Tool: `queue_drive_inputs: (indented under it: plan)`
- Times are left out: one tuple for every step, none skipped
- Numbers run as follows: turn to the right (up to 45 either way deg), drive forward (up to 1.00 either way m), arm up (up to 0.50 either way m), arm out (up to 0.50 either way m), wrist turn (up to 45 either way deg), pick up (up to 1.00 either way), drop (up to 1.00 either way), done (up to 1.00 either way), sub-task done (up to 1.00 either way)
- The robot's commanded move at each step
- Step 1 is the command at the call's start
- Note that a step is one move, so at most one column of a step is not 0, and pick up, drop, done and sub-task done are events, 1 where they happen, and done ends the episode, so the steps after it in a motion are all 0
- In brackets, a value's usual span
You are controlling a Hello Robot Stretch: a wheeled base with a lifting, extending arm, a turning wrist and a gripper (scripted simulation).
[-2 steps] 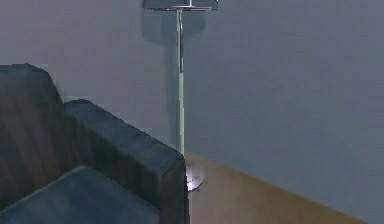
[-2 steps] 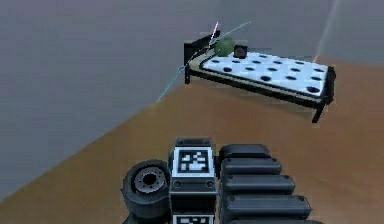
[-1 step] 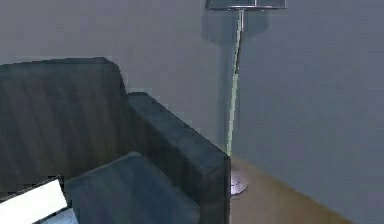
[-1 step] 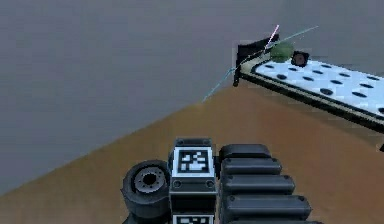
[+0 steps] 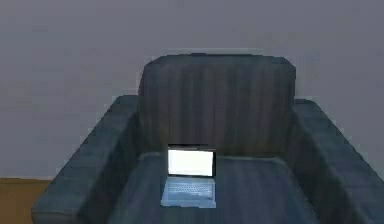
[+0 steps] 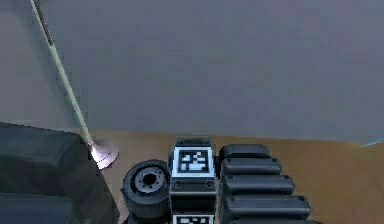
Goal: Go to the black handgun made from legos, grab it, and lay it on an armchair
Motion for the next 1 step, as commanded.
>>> queue_drive_inputs:
  plan:
    - [-45.0, 0.0, 0.0, 0.0, 0.0, 0.0, 0.0, 0.0, 0.0]
